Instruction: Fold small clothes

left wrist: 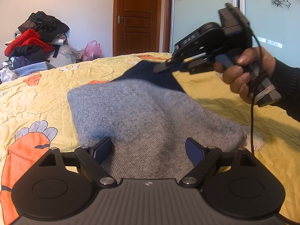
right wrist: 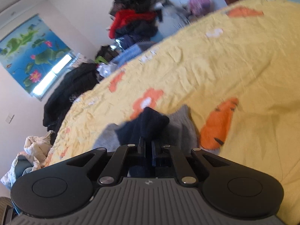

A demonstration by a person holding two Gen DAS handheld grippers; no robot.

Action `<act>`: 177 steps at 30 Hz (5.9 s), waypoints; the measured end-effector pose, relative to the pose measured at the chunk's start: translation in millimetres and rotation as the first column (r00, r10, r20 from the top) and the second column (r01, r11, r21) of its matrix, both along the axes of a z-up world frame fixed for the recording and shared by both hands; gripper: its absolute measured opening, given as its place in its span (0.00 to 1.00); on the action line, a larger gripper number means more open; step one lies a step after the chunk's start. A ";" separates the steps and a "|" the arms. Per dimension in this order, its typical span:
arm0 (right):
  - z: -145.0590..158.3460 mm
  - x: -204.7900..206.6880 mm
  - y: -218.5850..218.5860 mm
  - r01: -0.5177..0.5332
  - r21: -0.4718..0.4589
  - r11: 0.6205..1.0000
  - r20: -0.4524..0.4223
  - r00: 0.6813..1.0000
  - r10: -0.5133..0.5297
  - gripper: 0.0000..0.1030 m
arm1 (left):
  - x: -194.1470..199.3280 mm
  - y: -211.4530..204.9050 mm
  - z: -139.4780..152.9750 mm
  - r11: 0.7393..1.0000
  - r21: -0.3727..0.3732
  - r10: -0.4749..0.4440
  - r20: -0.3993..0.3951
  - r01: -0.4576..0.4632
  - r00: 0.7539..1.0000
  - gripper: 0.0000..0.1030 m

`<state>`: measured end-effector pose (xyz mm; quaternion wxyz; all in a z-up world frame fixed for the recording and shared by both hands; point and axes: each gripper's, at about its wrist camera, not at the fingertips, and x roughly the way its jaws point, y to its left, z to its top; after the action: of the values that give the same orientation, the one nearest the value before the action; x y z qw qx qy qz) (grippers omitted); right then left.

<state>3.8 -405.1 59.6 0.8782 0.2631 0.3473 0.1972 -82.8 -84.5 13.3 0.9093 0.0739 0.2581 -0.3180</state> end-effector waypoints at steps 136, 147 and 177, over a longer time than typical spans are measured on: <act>-5.7 -27.2 173.2 -0.060 -0.293 0.954 0.032 0.997 0.073 0.70 | 61.2 61.0 -8.4 0.935 0.125 0.341 -0.067 -0.331 0.938 0.84; 26.7 -104.5 137.5 0.078 -0.355 0.932 0.241 0.970 0.011 0.78 | 23.4 106.7 2.6 0.909 0.088 0.417 -0.138 -0.408 0.899 0.84; -40.1 -138.8 167.1 0.036 -0.529 0.848 0.020 0.999 -0.030 1.00 | -29.4 81.8 -7.2 0.915 0.091 0.404 -0.150 -0.394 0.903 0.87</act>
<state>-134.9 -237.9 19.5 0.9218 0.0161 0.3788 0.0803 -112.2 -2.7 6.1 0.9279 0.0197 0.3516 -0.1227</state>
